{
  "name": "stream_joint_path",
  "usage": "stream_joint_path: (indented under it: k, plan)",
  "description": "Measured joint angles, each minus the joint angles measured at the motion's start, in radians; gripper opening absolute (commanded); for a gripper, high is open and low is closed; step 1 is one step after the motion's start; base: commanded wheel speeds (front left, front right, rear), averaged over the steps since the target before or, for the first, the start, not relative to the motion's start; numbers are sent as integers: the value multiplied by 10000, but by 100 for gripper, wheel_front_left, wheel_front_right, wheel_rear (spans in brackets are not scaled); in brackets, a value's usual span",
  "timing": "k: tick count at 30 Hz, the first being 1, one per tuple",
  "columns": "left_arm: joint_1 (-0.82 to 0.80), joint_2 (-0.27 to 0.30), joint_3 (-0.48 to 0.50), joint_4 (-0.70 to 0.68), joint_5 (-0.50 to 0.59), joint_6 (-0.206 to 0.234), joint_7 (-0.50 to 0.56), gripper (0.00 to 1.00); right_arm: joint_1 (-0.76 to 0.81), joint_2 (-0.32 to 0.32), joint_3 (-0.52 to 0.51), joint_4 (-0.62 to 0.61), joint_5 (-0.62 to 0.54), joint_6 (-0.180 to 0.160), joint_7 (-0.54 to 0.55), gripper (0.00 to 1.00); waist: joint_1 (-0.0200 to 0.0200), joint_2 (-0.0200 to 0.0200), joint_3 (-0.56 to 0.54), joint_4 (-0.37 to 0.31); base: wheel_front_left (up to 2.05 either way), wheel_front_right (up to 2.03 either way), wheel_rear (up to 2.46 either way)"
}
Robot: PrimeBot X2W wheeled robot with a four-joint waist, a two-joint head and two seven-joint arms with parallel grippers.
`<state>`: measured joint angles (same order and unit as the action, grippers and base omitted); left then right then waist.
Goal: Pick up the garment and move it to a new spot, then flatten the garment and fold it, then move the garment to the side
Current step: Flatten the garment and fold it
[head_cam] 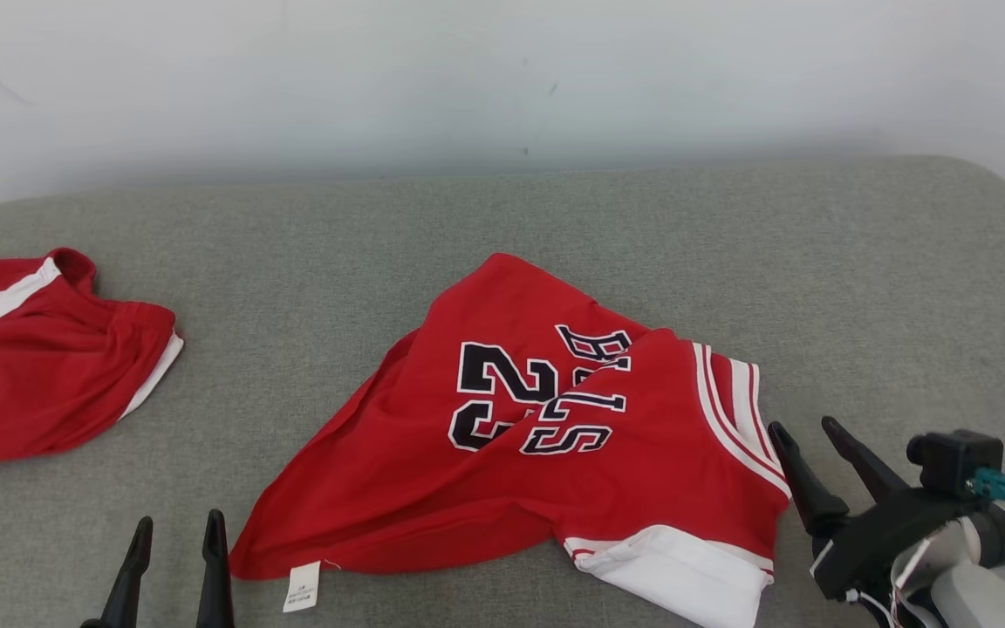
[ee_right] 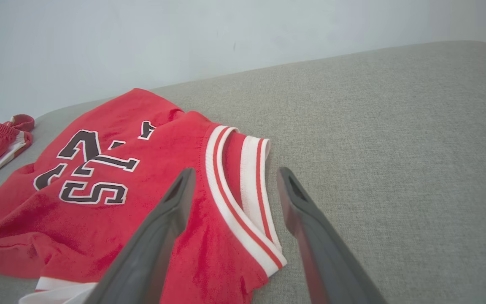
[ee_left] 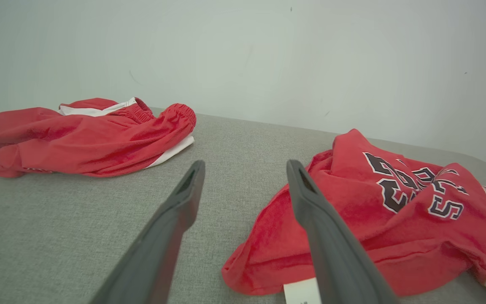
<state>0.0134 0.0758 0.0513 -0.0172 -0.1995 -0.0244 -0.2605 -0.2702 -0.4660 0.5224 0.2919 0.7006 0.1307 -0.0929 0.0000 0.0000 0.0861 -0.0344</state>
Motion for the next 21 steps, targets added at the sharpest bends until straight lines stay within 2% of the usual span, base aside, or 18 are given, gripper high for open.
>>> stream_joint_path:
  k: [9,21]
  plan:
    - [-134,-48,-4,67,40,-86,0,100,-1564,825,-322,2274,-951,0,504,100,0,0,115,285,0,0,0]
    - [-351,-100,17,161,59,-186,0,100,-2883,1296,234,4857,-825,0,876,100,1,0,370,632,0,0,0]
